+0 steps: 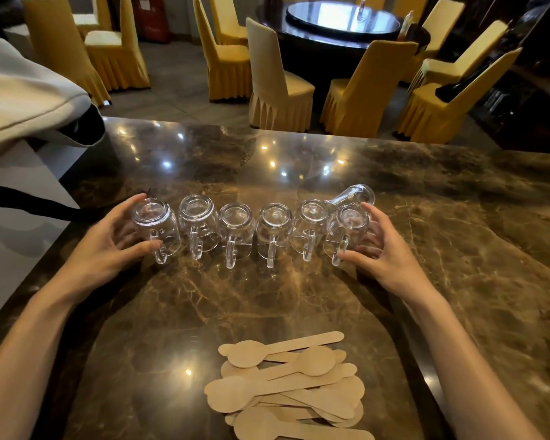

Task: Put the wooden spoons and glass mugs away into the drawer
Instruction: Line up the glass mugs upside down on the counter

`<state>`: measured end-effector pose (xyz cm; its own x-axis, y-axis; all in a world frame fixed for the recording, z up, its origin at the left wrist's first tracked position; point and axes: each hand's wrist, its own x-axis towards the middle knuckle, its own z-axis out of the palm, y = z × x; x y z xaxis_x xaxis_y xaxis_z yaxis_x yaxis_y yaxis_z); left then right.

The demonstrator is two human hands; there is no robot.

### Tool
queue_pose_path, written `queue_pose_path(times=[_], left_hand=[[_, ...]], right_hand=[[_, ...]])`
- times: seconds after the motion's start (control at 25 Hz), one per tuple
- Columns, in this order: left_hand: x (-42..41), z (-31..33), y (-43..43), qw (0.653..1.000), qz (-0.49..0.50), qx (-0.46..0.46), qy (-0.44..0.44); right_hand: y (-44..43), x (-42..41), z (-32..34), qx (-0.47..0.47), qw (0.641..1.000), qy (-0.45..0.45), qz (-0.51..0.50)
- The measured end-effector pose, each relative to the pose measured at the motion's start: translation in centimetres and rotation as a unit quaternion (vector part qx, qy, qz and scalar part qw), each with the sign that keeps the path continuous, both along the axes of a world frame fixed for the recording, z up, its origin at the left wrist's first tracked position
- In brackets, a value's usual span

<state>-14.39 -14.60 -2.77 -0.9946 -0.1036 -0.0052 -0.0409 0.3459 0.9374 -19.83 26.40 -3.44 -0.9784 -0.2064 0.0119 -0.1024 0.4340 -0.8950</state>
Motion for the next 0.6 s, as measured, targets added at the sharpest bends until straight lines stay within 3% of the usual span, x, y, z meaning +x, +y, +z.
queue_pose_path(times=[0.12, 0.2, 0.32, 0.48, 0.6], left_hand=[[0.2, -0.9, -1.5, 1.0, -0.007, 0.02, -0.001], [0.6, -1.6, -2.1, 0.999, 0.002, 0.035, 0.006], [1.2, -2.7, -1.2, 0.999, 0.033, 0.013, 0.02], [3.0, -3.2, 1.5, 0.977, 0.039, -0.204, 0.038], [4.3, -3.6, 3.4, 0.93, 0.044, -0.363, -0.037]], right_hand=[[1.9, -0.4, 0.8, -0.022, 0.999, -0.027, -0.024], [2.7, -1.1, 1.1, -0.062, 0.99, -0.044, -0.118], [2.7, -2.7, 0.7, -0.026, 0.967, -0.087, -0.237], [1.9, -4.7, -0.3, 0.08, 0.957, -0.092, -0.262], [1.3, -6.1, -0.7, 0.154, 0.949, -0.097, -0.256]])
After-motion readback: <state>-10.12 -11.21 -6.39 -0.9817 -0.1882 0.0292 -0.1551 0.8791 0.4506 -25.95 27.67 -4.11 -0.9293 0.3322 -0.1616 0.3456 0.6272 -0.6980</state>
